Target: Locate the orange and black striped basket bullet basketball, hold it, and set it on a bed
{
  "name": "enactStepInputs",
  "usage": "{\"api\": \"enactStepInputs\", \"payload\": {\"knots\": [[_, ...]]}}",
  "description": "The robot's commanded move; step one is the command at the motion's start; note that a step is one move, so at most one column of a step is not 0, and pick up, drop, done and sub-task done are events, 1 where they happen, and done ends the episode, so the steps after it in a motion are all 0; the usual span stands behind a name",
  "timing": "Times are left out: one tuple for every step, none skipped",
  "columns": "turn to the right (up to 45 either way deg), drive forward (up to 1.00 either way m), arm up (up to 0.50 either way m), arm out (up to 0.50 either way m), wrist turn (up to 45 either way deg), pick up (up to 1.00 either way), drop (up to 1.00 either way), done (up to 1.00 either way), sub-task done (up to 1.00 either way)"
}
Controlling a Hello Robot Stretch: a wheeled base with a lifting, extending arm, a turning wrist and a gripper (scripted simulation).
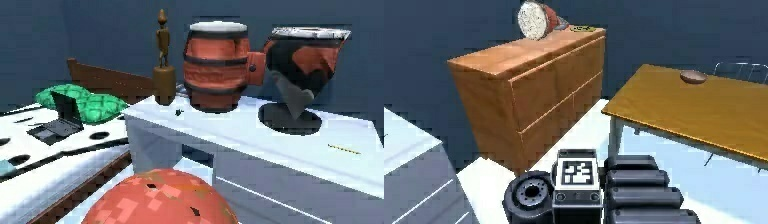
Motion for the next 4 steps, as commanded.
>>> {"api": "enactStepInputs", "payload": {"knots": [[-33.0,0.00,0.00,0.00,0.0,0.00,0.00,0.00,0.00],[-3.0,0.00,0.00,0.00,0.0,0.00,0.00,0.00,0.00],[0.0,0.70,0.00,0.00,0.0,0.00,0.00,0.00,0.00],[45.0,0.00,0.00,0.00,0.0,0.00,0.00,0.00,0.00]]}}
